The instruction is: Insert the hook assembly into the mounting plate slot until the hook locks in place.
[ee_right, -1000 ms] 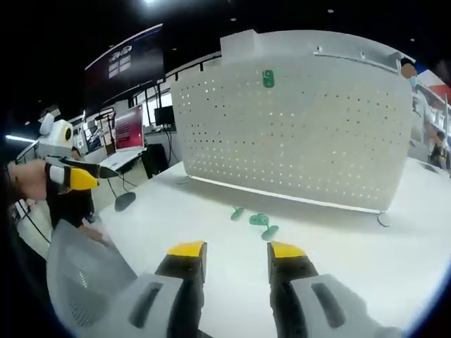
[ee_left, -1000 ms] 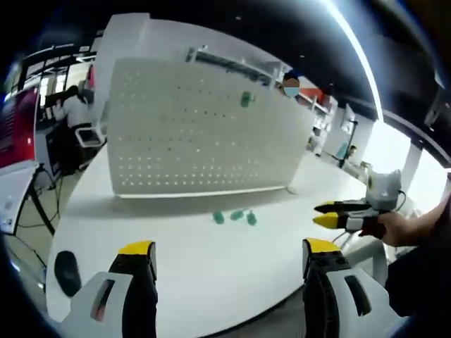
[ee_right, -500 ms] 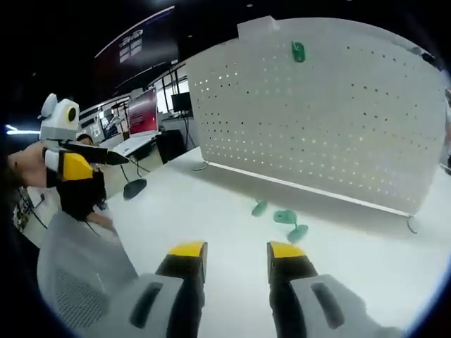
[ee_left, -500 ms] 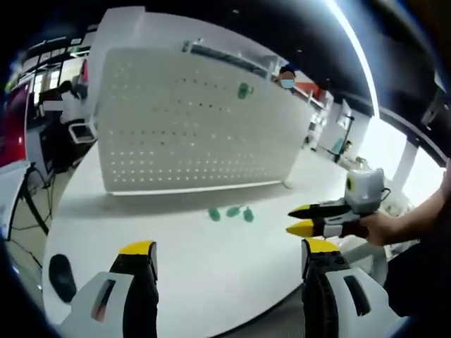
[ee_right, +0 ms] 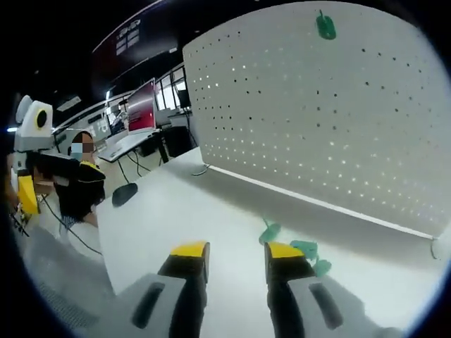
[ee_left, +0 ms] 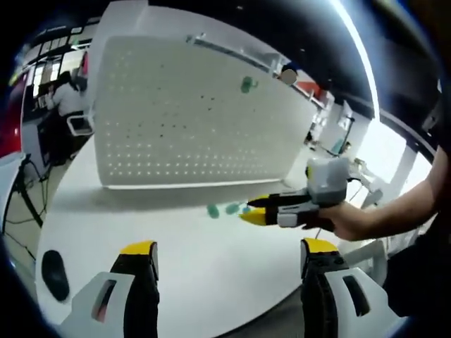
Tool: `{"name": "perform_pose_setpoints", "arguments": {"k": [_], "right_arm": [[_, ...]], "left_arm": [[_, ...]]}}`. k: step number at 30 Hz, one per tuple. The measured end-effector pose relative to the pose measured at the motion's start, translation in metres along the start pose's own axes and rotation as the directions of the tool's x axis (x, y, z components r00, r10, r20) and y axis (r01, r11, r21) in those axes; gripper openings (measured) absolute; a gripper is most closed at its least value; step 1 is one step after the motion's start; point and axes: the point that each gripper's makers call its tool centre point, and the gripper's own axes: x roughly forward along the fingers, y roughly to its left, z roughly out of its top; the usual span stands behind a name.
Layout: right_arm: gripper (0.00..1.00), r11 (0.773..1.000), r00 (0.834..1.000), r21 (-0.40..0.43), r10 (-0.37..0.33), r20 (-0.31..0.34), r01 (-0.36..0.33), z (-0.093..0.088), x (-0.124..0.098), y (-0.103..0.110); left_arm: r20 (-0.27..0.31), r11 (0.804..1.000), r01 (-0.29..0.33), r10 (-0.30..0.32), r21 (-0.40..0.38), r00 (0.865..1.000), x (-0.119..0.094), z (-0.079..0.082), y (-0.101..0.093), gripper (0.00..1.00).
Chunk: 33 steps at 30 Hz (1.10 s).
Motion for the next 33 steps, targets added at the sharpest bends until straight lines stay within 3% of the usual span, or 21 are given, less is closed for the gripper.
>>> {"name": "perform_pose_setpoints", "arguments": {"k": [9, 21, 27, 33], "right_arm": [[0.27, 1.0, 1.0, 0.009, 0.001, -0.023, -0.001, 0.01, 0.037, -0.009], [0.24, 0.999, 0.993, 0.03, -0.035, -0.109, 0.038, 0.003, 0.081, -0.031], [0.18, 0.995, 0.988, 0.086, -0.039, -0.15, 0.052, -0.002, 0.091, -0.035], [0.16, 0.994, 0.984, 0.084, -0.061, -0.17, 0.076, -0.003, 0.097, -0.037]], "left_arm": [[-0.019, 1.0, -0.006, 0.006, -0.023, 1.0, 0.001, -0.005, 0.011, 0.82], [-0.017, 0.999, -0.024, 0.023, -0.031, 1.0, -0.002, -0.005, 0.023, 0.79], [-0.024, 0.999, -0.031, 0.031, -0.036, 0.999, -0.002, -0.005, 0.028, 0.8], [-0.025, 0.998, -0.035, 0.033, -0.051, 0.999, -0.002, -0.007, 0.031, 0.79]]}}
